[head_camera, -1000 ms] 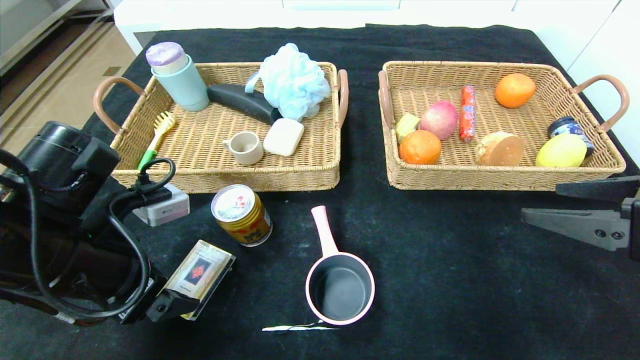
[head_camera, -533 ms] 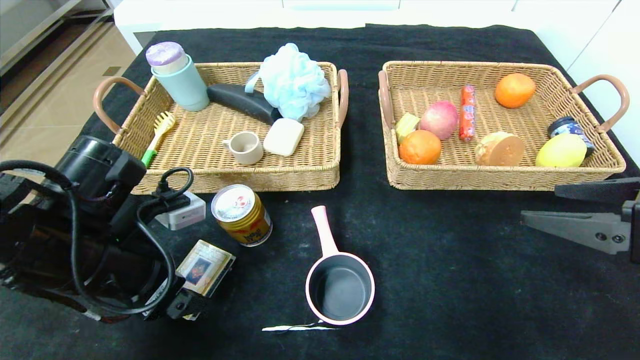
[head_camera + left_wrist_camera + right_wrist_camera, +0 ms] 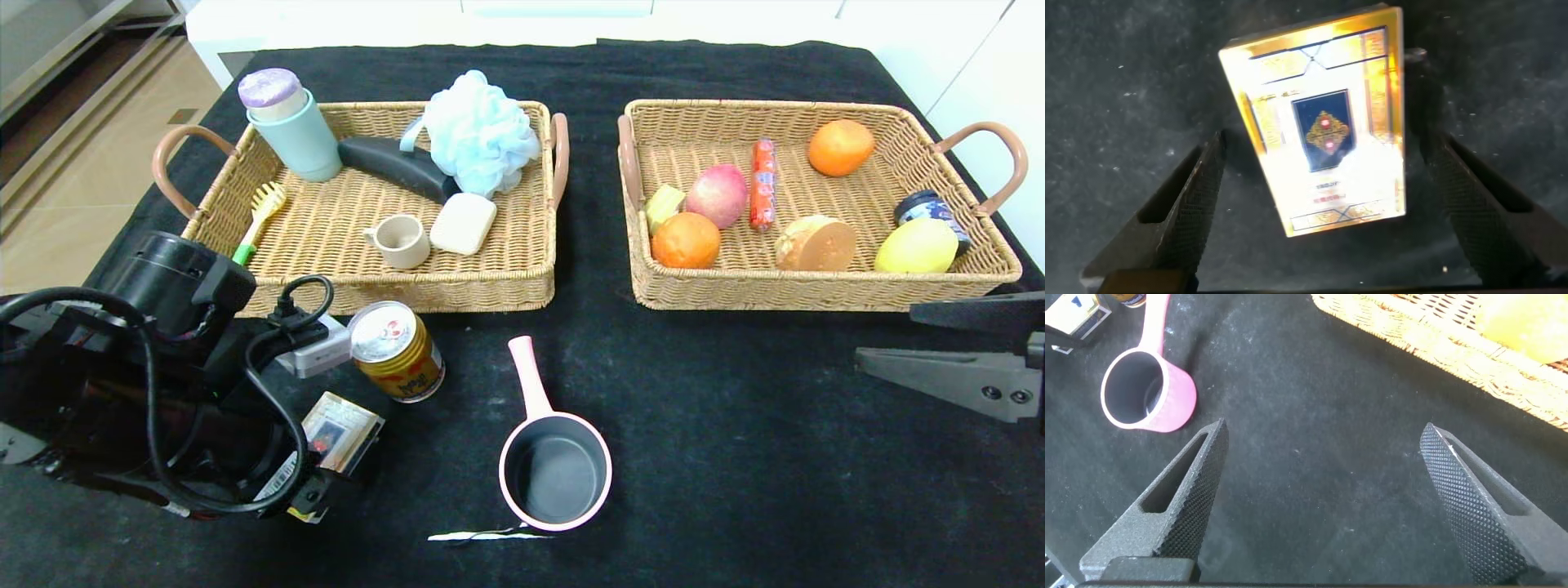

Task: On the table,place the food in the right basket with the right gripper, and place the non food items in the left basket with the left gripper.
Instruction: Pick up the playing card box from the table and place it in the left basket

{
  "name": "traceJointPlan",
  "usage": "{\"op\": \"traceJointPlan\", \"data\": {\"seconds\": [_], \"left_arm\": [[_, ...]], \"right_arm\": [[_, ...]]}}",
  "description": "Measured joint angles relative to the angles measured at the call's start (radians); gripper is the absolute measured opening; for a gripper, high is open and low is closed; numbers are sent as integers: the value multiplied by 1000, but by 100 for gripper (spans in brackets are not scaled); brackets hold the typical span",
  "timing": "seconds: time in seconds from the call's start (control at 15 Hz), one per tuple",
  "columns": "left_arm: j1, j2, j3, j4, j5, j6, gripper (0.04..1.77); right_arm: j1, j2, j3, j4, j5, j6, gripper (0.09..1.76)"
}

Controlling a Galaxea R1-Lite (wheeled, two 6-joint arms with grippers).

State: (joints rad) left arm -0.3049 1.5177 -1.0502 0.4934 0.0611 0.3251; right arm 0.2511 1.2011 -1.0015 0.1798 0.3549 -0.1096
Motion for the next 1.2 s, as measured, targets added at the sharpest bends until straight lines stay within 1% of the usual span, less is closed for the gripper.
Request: {"op": "traceJointPlan", "data": {"seconds": [0.13, 0.27, 0.33, 0.53, 0.6, 0.73, 1.2], "left_arm": [[-4, 9, -2, -1, 29, -1, 172], [-7, 15, -2, -1, 33, -1, 172], [-8, 17, -2, -1, 33, -3, 164], [-8, 19, -3, -2, 32, -5, 117], [-8, 19, -3, -1, 32, -4, 109], [-8, 19, -2, -2, 31, -2, 105], [-8, 16, 0, 4, 29, -9, 104]], "right_arm": [[0, -2, 0, 0, 0, 0, 171], [0, -5, 0, 1, 1, 0, 171], [3, -7, 0, 2, 1, 0, 171], [7, -8, 3, 2, 1, 0, 171], [8, -8, 3, 2, 1, 0, 171], [13, -8, 5, 1, 1, 0, 171], [23, -8, 10, 1, 0, 0, 171]]}}
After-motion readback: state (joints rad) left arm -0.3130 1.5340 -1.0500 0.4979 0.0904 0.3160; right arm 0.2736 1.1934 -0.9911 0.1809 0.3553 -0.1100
